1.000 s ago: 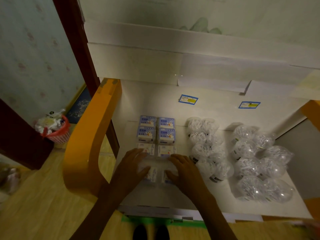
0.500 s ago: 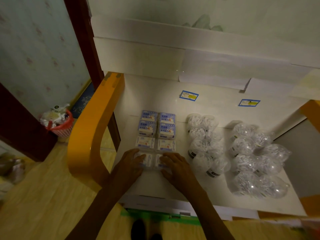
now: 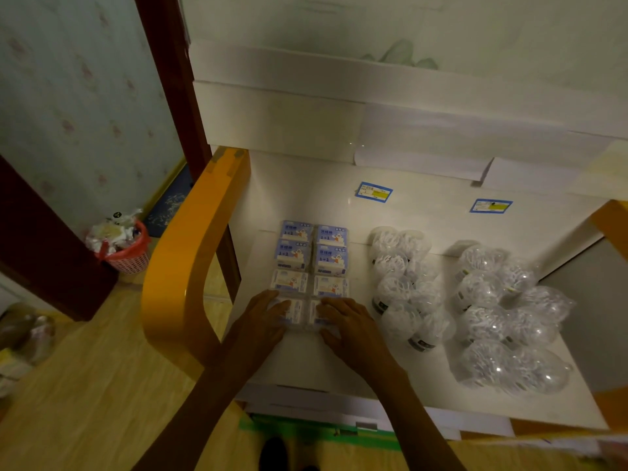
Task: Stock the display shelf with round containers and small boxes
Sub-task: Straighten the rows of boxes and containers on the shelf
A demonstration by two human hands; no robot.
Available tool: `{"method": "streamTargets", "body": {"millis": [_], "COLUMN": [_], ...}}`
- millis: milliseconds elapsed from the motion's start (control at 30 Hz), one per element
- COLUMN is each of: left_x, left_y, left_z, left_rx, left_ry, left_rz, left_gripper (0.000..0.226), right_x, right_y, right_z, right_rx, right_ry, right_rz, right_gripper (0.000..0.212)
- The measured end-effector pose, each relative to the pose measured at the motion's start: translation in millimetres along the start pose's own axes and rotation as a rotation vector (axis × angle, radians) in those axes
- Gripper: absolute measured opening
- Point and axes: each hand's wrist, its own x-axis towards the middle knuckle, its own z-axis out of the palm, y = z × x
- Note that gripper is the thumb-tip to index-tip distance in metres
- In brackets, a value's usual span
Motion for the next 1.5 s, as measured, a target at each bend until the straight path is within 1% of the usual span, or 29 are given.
{"method": "streamTargets", "body": {"millis": [33, 67, 100, 167, 267, 367, 467, 567, 667, 800, 933, 1067, 1167, 1267, 1400, 1500], "left_x": [1, 2, 4, 6, 8, 12, 22, 38, 53, 68, 87, 109, 128, 146, 173, 196], "left_y": [-1, -3, -2, -1, 2, 7, 17, 35, 61, 102, 147, 197, 236, 271, 301, 308], "left_z": [-1, 0, -3, -7, -10, -13, -23, -30, -34, -25, -7, 23, 50, 70, 89, 99], "left_rx": [-0.088, -0.128, -0.121, -0.031, 0.018, 0.060, 0.091, 0.125, 0.125, 0.106, 0.060, 0.059, 0.055, 0.038, 0.039, 0.073], "left_ry": [0.015, 0.028, 0.044, 0.074, 0.021, -0.032, -0.056, -0.026, -0.013, -0.004, -0.009, -0.044, -0.086, -0.104, -0.108, -0.126], "left_rz": [-0.016, -0.006, 0.004, 0.043, 0.017, -0.003, 0.016, 0.021, 0.081, 0.189, 0.252, 0.289, 0.271, 0.221, 0.153, 0.068], "left_gripper": [0.044, 0.050, 0.053, 0.052, 0.055, 0.064, 0.070, 0.069, 0.069, 0.062, 0.061, 0.062, 0.066, 0.066, 0.063, 0.062], "right_x": [0, 1, 1, 2, 3, 2, 4, 5, -3, -34, -75, -110, -128, -135, -124, -107], "right_y": [0, 0, -1, -1, -1, -5, -8, -7, 4, 33, 73, 124, 167, 211, 261, 281], "right_z": [0, -1, -1, -2, -4, -9, -28, -57, -85, -122, -152, -177, -194, -205, -216, -219], "right_rx": [-0.001, -0.001, 0.000, 0.004, 0.010, -0.006, -0.010, -0.036, -0.069, -0.119, -0.179, -0.168, -0.151, -0.129, -0.104, -0.080], "right_ry": [-0.002, -0.001, -0.002, -0.012, -0.025, -0.031, 0.021, 0.094, 0.147, 0.210, 0.268, 0.313, 0.267, 0.227, 0.194, 0.165], "right_rz": [0.003, 0.003, 0.004, 0.014, 0.028, 0.022, 0.021, 0.031, 0.104, 0.184, 0.287, 0.404, 0.495, 0.534, 0.489, 0.457], "right_gripper": [0.039, 0.040, 0.040, 0.041, 0.043, 0.049, 0.053, 0.053, 0.051, 0.053, 0.051, 0.051, 0.053, 0.055, 0.053, 0.051]}}
